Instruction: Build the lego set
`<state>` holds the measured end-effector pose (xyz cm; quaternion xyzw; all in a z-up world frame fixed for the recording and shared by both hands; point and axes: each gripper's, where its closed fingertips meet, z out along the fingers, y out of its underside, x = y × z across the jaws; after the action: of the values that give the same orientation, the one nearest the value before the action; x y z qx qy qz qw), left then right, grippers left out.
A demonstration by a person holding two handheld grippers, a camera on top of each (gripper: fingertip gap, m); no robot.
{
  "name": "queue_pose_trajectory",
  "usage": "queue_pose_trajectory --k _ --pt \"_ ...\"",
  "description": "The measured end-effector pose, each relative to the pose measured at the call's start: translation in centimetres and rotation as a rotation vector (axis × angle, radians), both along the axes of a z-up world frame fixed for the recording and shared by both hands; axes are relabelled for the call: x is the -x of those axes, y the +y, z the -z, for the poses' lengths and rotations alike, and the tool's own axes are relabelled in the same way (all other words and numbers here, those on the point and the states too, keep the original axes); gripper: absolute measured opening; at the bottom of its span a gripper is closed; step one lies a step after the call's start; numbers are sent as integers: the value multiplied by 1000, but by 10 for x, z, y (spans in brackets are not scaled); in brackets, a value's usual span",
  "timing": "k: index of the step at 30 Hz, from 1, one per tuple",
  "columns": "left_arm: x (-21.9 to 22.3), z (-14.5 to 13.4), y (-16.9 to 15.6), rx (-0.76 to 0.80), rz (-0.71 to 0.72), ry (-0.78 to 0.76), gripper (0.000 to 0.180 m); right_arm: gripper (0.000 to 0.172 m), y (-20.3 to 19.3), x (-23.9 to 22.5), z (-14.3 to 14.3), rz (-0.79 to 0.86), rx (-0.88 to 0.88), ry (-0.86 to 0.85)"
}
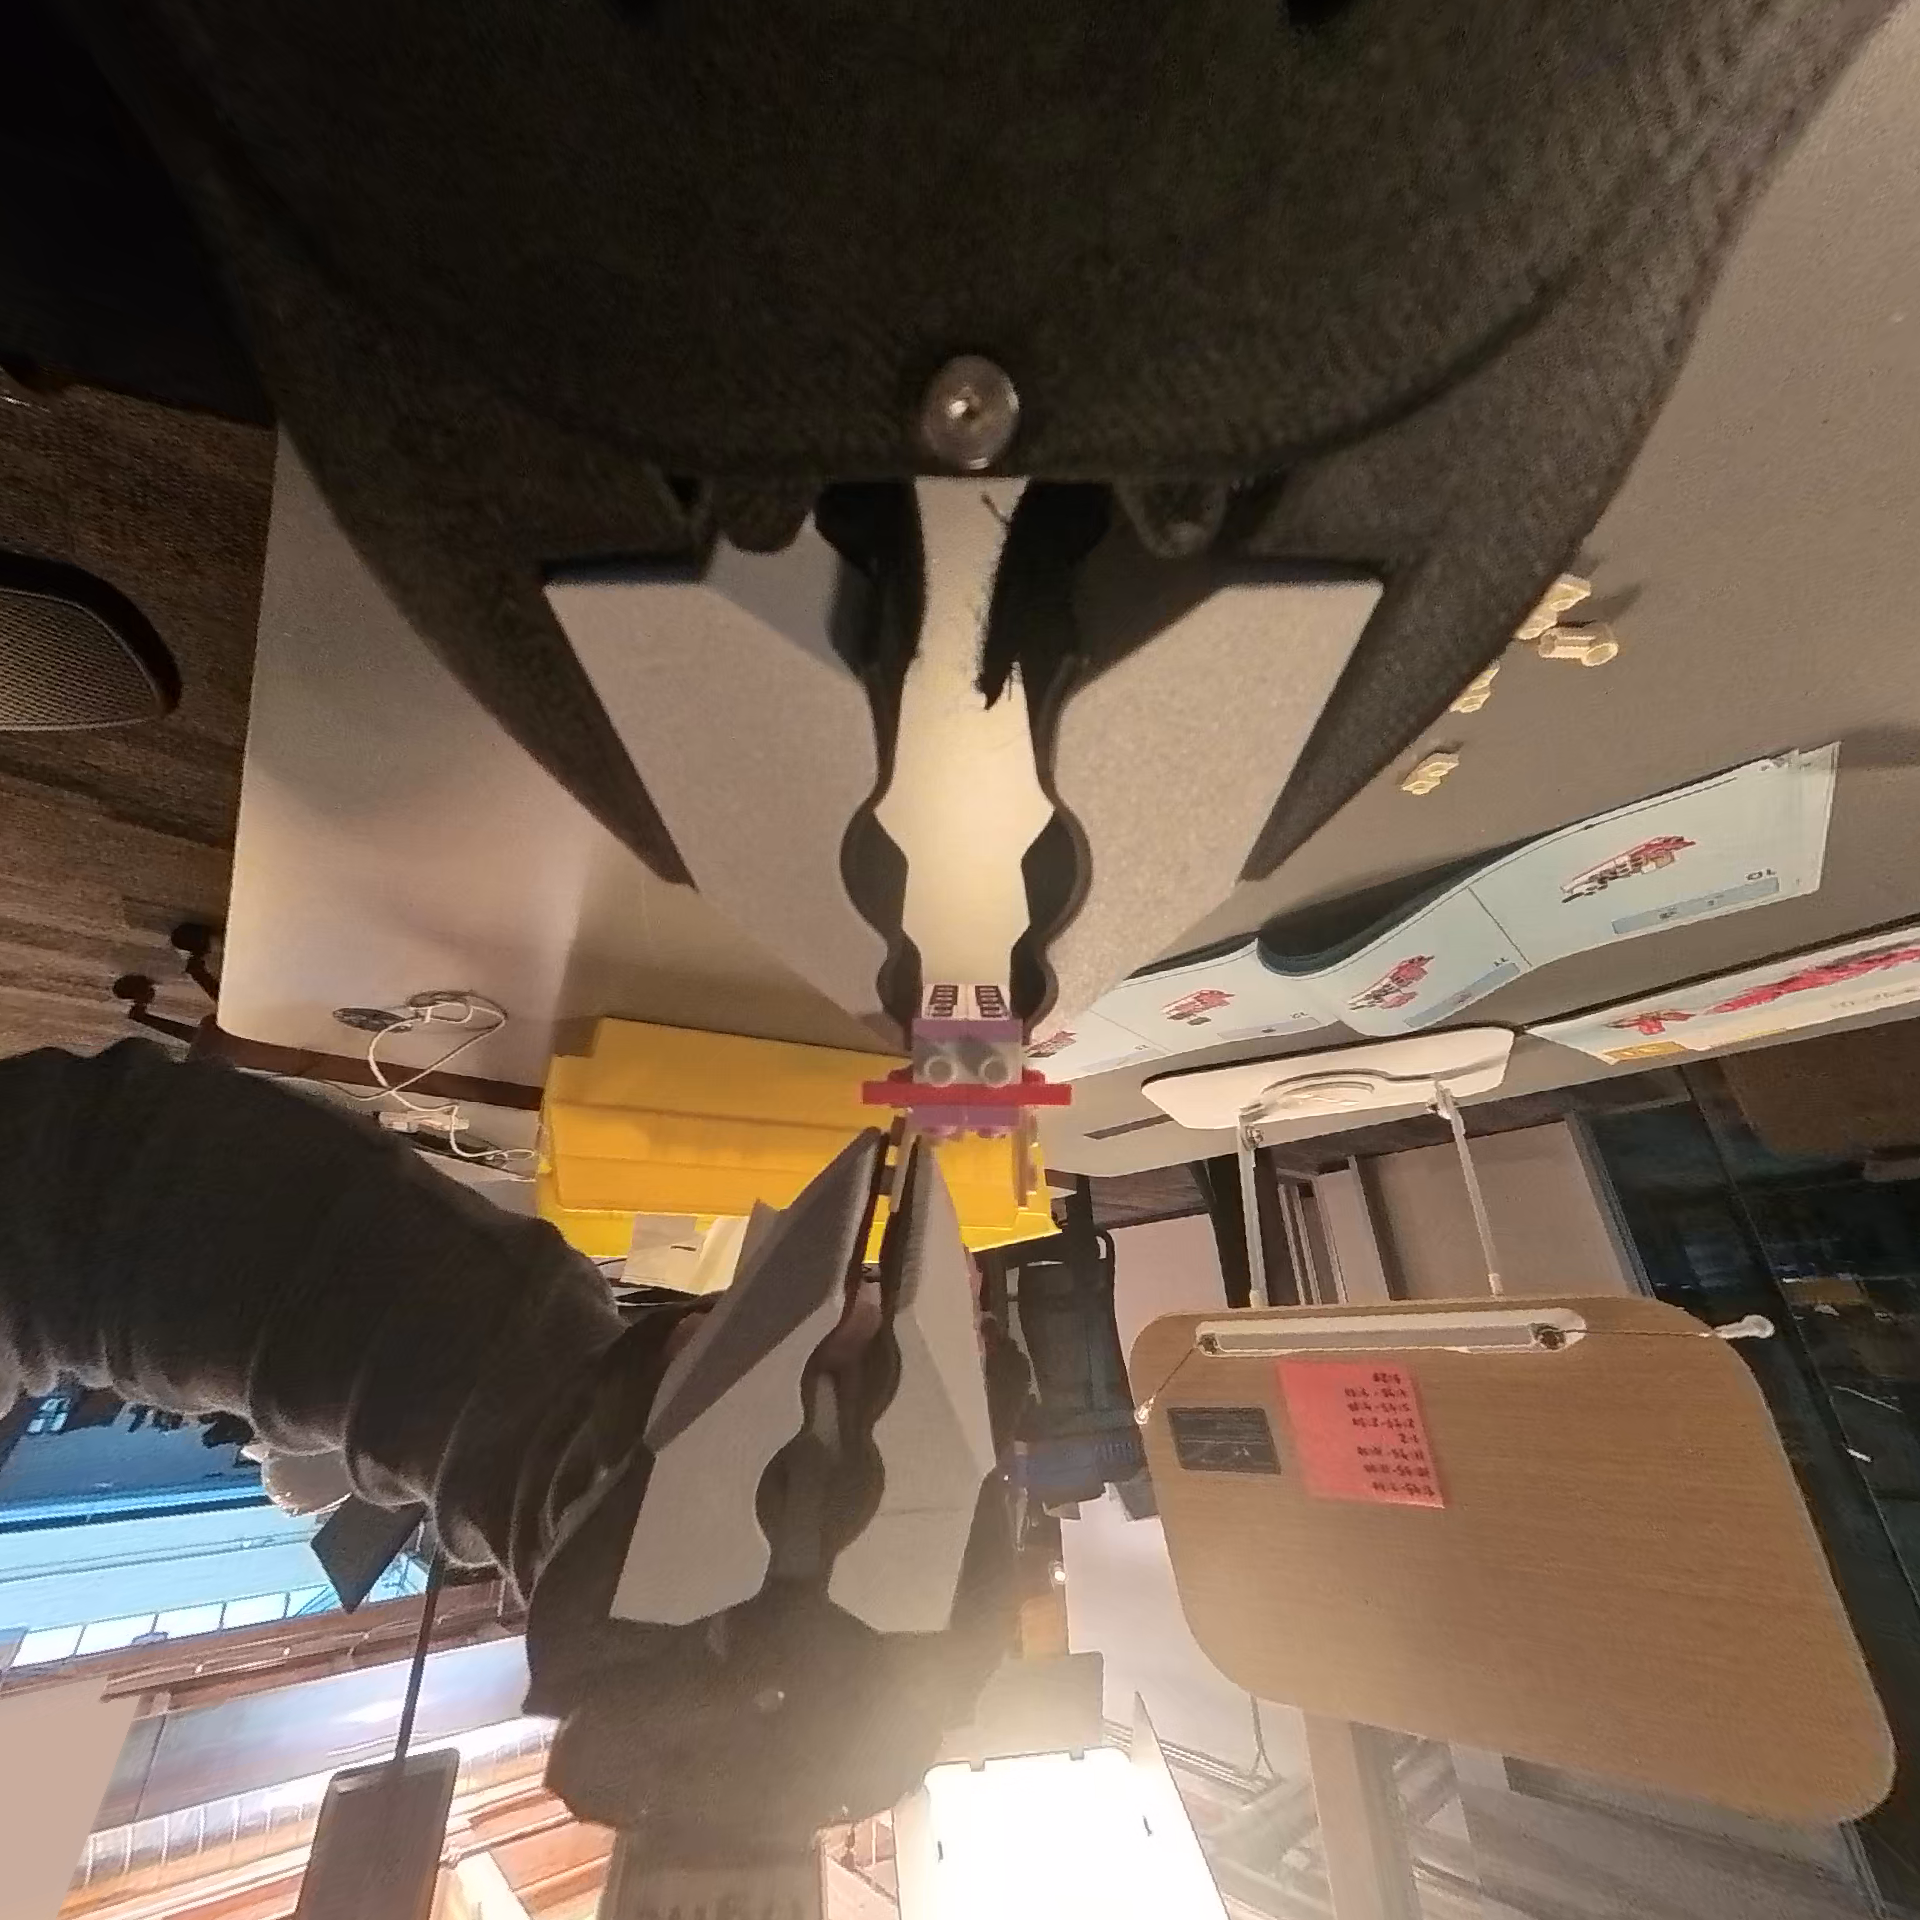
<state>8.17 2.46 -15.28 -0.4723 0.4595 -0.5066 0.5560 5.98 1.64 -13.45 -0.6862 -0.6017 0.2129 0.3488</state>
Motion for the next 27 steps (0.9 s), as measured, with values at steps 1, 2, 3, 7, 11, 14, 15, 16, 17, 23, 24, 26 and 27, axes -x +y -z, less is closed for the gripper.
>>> queue_pose_trajectory --k 1,2,3,7,11,14,15,16,17,23,24,26,27 --pt "0 0 0 1 0 2 15 1 0 0 0 -4 -6 1" --pt "0 0 1 2 -5 3 15 1 1 0 0 -6 -10 3" --pt "0 0 1 4 -8 4 15 1 1 -1 0 -9 -11 5" --pt "-2 2 -2 -7 6 18 15 1 -3 -2 2 -43 24 -3" --pt "-4 5 -8 -39 32 39 15 1 -10 -4 4 -80 131 -14" --pt "-5 6 -11 -58 45 52 15 1 -14 -5 5 -109 212 -13" --pt "-5 6 -12 -62 49 52 15 1 -15 -5 5 -120 238 -6" --pt "-5 6 -13 -65 54 52 15 1 -16 -5 5 -132 262 1" --pt "-5 6 -14 -67 60 54 15 1 -16 -5 5 -145 281 6" --pt "-6 8 -13 -46 70 66 15 1 -15 -4 4 -174 287 25" --pt "-7 8 -13 -45 71 70 15 1 -14 -4 5 -168 272 7" --pt "-7 9 -13 -46 68 78 15 1 -14 -6 7 -158 249 -36" --pt "-7 9 -13 -46 66 78 15 1 -14 -7 8 -150 245 -56"
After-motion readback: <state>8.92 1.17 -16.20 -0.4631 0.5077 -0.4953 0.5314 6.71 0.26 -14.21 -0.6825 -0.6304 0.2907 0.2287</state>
